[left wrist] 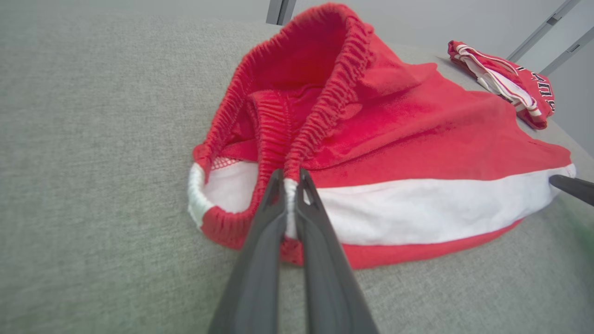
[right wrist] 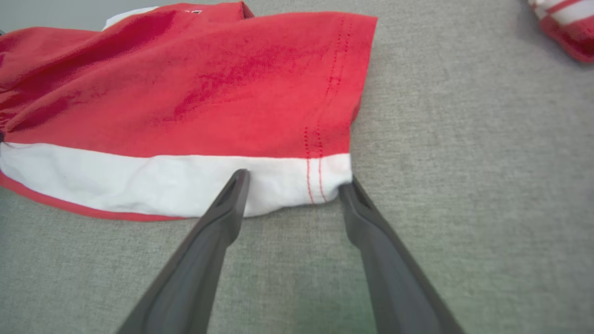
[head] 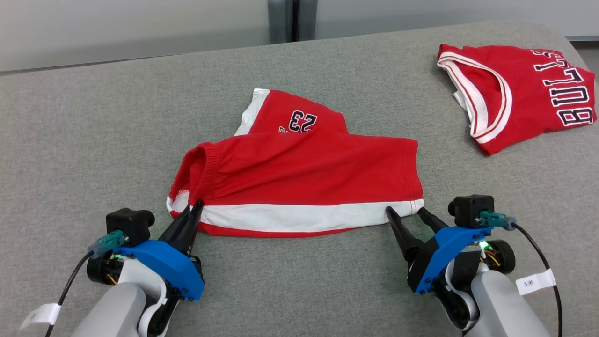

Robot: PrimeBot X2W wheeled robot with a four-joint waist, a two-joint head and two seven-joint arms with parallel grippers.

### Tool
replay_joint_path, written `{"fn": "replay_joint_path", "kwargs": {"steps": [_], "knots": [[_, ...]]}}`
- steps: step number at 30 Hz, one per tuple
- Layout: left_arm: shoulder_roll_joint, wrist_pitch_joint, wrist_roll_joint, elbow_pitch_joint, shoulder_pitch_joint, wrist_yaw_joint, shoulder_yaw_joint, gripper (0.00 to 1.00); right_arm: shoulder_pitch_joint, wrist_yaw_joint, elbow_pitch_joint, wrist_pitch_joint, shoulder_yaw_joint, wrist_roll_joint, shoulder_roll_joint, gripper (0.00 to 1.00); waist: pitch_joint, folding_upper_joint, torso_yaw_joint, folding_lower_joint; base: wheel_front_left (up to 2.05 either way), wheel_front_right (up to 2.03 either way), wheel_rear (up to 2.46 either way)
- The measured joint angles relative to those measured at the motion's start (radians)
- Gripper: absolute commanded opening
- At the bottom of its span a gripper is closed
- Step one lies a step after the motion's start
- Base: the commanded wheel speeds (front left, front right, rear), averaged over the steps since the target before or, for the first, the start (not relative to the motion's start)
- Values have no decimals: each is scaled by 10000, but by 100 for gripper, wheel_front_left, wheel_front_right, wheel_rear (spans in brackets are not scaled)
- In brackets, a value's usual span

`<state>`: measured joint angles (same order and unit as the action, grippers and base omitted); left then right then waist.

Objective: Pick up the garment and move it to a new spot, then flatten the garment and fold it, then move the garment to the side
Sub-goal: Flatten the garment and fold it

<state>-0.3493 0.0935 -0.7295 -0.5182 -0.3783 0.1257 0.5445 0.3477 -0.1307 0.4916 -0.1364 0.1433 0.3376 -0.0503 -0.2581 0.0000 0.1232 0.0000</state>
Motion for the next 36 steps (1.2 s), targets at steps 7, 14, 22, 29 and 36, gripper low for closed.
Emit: {"fn": "replay_joint_path", "kwargs": {"steps": [7,14,22,29,36], "knots": [[38,316,-73,86,86,2,105,0,451,0,878,297,199,63,12,34,-22,0,-184,0,0,0,0],[186,759,-485,357,260,2,171,0,634,0,953,943,249,33,10,0,184,1,-300,0,0,0,0],[253,1381,-2242,3010,575,2,-242,0,29,0,-2408,495,479,255,-514,0,770,0,-491,-1,0,0,0],[-267,184,-3720,5214,322,-25,-589,0,-495,0,-6109,-1267,-359,-236,-1292,0,1255,0,-683,-2,0,0,0],[-499,-1172,-4633,6809,-786,-738,-968,0,320,0,-8374,-2376,-773,-570,-1584,0,1392,-1,-742,-1,0,0,0]]}}
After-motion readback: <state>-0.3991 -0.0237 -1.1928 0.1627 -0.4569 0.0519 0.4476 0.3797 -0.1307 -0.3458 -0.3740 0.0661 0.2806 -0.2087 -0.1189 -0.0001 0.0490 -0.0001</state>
